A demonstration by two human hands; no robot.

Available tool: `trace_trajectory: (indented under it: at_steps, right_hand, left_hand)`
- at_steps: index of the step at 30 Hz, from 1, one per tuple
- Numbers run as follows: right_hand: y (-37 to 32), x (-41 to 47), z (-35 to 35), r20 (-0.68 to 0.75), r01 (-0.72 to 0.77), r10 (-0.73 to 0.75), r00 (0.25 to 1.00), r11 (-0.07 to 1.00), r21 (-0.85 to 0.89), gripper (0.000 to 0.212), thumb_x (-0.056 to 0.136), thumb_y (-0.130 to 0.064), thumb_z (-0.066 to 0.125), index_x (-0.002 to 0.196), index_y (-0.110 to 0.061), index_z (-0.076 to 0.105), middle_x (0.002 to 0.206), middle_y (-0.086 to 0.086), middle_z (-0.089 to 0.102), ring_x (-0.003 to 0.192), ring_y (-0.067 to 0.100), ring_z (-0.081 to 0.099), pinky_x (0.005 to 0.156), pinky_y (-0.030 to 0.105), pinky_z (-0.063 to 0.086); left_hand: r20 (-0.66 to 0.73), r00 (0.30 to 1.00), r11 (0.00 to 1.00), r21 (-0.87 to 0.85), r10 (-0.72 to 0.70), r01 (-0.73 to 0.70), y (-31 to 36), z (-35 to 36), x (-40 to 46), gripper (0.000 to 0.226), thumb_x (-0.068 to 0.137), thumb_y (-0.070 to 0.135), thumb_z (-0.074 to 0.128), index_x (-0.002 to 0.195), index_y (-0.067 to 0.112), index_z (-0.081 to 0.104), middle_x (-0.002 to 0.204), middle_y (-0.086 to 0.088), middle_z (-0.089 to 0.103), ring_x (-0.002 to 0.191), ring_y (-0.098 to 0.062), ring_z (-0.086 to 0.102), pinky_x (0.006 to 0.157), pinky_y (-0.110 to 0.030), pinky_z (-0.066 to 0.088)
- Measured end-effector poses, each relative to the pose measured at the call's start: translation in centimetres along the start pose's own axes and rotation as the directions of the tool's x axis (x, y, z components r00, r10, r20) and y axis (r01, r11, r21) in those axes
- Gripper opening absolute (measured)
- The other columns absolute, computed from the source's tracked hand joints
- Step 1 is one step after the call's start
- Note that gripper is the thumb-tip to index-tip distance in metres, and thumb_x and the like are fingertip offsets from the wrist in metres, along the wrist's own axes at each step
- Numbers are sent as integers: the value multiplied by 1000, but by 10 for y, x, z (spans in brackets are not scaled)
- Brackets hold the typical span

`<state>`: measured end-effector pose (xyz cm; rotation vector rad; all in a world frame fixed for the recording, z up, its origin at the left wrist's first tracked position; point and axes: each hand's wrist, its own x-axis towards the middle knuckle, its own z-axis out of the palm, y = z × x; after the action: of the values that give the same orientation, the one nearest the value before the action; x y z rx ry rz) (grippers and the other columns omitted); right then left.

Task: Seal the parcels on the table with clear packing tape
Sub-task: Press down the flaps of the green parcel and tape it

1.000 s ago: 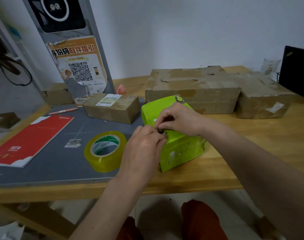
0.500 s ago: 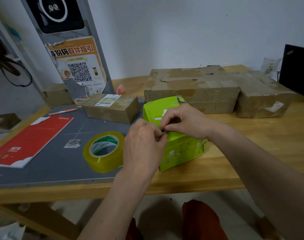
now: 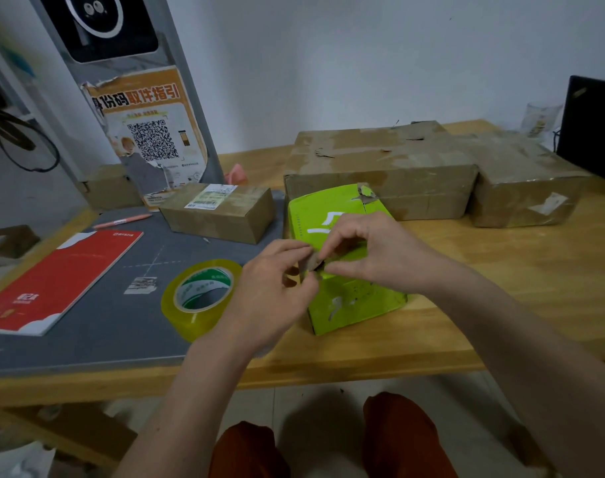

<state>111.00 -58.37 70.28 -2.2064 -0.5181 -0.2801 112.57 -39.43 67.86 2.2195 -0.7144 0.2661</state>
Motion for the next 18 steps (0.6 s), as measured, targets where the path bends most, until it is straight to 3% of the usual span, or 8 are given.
trace_trajectory:
  at_steps: [5, 9, 12, 15, 18]
  right_hand:
    - [-2, 3, 4, -31, 35, -37, 999, 998, -55, 11, 76, -3, 80, 77, -12, 74, 78, -2, 67, 71, 13, 64, 73, 37, 54]
    - [-2, 3, 8, -12, 65, -67, 998, 993, -98, 10, 79, -4, 77, 80, -14, 76, 80, -10, 67, 77, 9, 64, 77, 34, 53]
    - [-3, 3, 5, 1, 19, -19, 1000, 997, -73, 15, 82, -5, 75, 82, -21, 76, 87, -3, 71, 84, 13, 66, 80, 35, 54]
    - [-6, 3, 5, -24, -10, 8, 1000, 996, -83, 16, 80, -5, 76, 80, -21, 73, 87, 0, 70, 83, 15, 66, 80, 36, 53]
    - [-7, 3, 7, -90, -64, 47, 995, 979, -193, 13, 81, -8, 76, 81, -19, 68, 90, 1, 62, 86, 18, 61, 83, 39, 49]
  left_hand:
    - [-19, 1000, 999, -32, -5, 5, 6, 2, -2, 50, 75, 27, 53, 119, 11, 72, 120, 7, 61, 100, 1, 57, 79, -4, 46]
    - [3, 1000, 998, -53, -29, 29, 4, -2, -5, 53, 75, 28, 51, 122, 12, 70, 121, 9, 59, 103, 2, 57, 80, -6, 47]
    - [18, 1000, 997, -79, -21, 22, 4, -4, -7, 54, 79, 28, 48, 126, 12, 67, 122, 11, 56, 104, 10, 53, 79, -1, 40]
    - [17, 999, 991, -127, -29, 31, 1, -2, -6, 35, 96, 28, 57, 126, 12, 67, 123, 10, 56, 104, 19, 49, 77, -1, 40]
    - [18, 999, 990, -134, -36, 38, -3, 3, -6, 34, 94, 24, 66, 127, 15, 66, 127, 10, 56, 105, 15, 51, 77, -2, 42]
